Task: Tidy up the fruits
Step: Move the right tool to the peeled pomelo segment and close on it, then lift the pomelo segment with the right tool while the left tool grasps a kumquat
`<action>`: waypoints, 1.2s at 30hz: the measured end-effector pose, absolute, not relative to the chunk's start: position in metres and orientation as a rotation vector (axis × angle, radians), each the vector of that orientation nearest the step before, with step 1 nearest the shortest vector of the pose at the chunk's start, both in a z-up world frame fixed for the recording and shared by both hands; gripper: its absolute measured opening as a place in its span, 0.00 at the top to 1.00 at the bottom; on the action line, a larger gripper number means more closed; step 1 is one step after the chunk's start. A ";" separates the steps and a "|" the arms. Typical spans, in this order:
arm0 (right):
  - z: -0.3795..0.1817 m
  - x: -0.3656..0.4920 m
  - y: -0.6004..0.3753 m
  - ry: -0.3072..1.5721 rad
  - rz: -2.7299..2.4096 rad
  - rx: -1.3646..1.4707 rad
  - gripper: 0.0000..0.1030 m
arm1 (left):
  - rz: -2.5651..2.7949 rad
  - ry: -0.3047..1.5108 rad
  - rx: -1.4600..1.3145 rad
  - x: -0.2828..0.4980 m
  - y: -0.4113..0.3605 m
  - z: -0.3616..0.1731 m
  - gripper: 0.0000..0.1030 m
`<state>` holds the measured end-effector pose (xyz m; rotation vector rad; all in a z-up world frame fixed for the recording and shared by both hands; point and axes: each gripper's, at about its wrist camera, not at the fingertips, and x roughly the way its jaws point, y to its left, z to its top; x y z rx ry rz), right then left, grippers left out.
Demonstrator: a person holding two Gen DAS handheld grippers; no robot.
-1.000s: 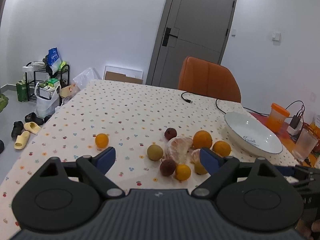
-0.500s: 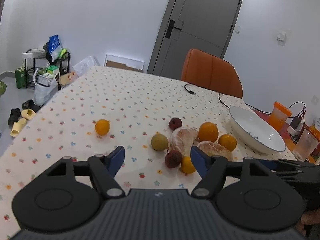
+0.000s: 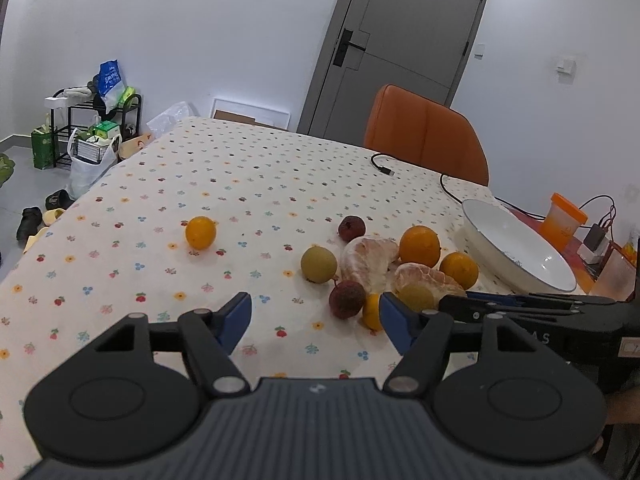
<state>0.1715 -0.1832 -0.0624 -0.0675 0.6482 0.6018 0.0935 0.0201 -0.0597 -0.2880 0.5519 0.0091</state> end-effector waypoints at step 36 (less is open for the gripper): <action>-0.064 0.168 -0.199 0.670 0.690 0.022 0.77 | -0.046 0.572 -0.261 0.113 -0.007 -0.063 0.47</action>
